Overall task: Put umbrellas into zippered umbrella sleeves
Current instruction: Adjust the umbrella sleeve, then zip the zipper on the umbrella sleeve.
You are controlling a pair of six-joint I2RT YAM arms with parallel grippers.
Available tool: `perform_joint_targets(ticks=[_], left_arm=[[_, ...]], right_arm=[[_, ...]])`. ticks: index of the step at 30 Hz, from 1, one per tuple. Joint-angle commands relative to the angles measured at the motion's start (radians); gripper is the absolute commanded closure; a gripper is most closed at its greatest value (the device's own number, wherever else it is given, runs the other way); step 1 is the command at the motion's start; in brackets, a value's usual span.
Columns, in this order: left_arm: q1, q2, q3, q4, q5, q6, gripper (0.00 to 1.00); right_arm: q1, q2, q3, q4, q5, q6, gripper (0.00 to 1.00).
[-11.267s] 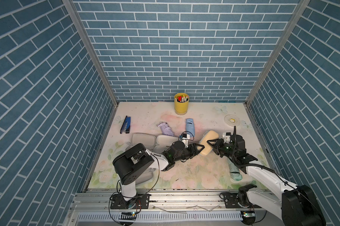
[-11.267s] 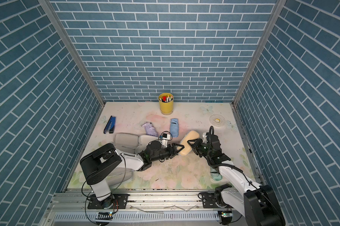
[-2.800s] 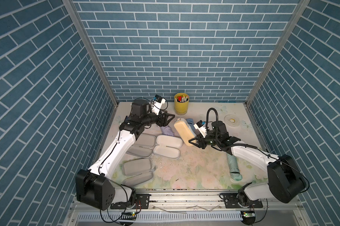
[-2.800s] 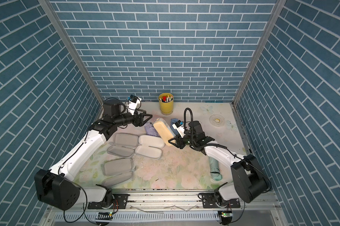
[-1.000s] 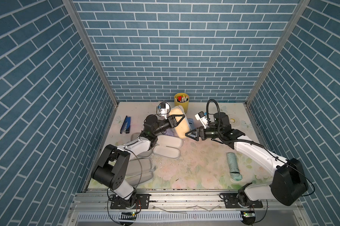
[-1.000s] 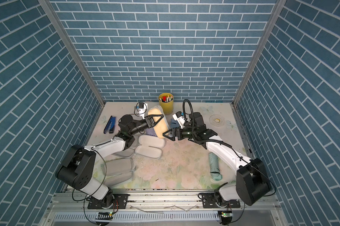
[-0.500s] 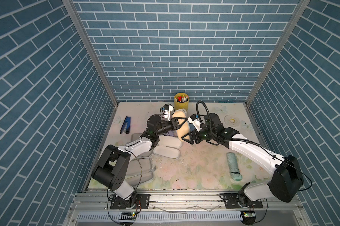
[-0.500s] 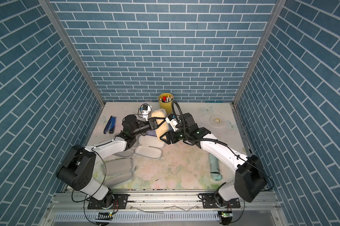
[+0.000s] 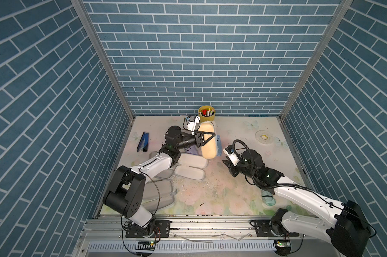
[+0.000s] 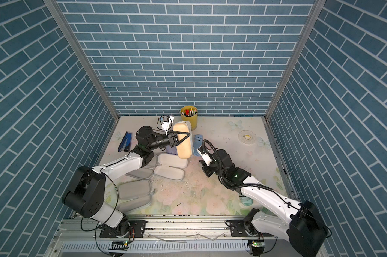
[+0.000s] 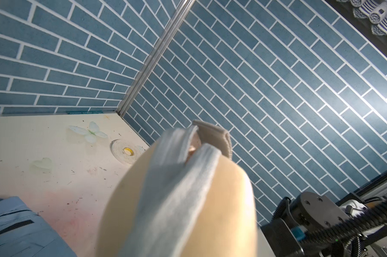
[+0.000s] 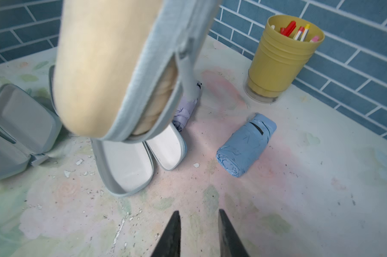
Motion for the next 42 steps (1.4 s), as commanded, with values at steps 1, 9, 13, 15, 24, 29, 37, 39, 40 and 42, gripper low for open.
perform_joint_targets(ticks=[1, 9, 13, 15, 24, 29, 37, 39, 40, 42], left_arm=[[-0.017, -0.053, 0.053, -0.095, -0.006, 0.105, 0.98], [-0.070, -0.082, 0.121, -0.379, -0.106, 0.270, 0.98], [-0.078, -0.074, 0.136, -0.415, -0.117, 0.267, 0.98], [-0.081, -0.069, 0.140, -0.422, -0.118, 0.267, 0.98], [-0.097, -0.048, 0.157, -0.450, -0.134, 0.242, 0.98], [-0.108, -0.033, 0.169, -0.464, -0.126, 0.232, 0.98], [-0.118, -0.017, 0.183, -0.511, -0.118, 0.244, 0.98], [-0.119, -0.015, 0.187, -0.515, -0.115, 0.244, 0.98], [-0.119, -0.014, 0.190, -0.521, -0.117, 0.244, 0.98], [-0.118, -0.010, 0.200, -0.542, -0.120, 0.250, 0.98]], right_arm=[[0.027, -0.001, 0.000, 0.150, 0.159, -0.147, 0.70], [0.057, 0.016, 0.015, 0.178, 0.107, -0.193, 0.65], [0.071, 0.034, 0.031, 0.187, 0.097, -0.205, 0.65], [0.078, 0.044, 0.040, 0.193, 0.102, -0.209, 0.65], [0.092, 0.104, 0.084, 0.215, 0.112, -0.242, 0.66], [0.092, 0.129, 0.105, 0.233, 0.122, -0.265, 0.68], [0.091, 0.158, 0.127, 0.263, 0.126, -0.315, 0.75], [0.092, 0.170, 0.132, 0.264, 0.121, -0.323, 0.79], [0.092, 0.175, 0.134, 0.265, 0.119, -0.327, 0.81], [0.093, 0.182, 0.133, 0.263, 0.119, -0.339, 0.87]])
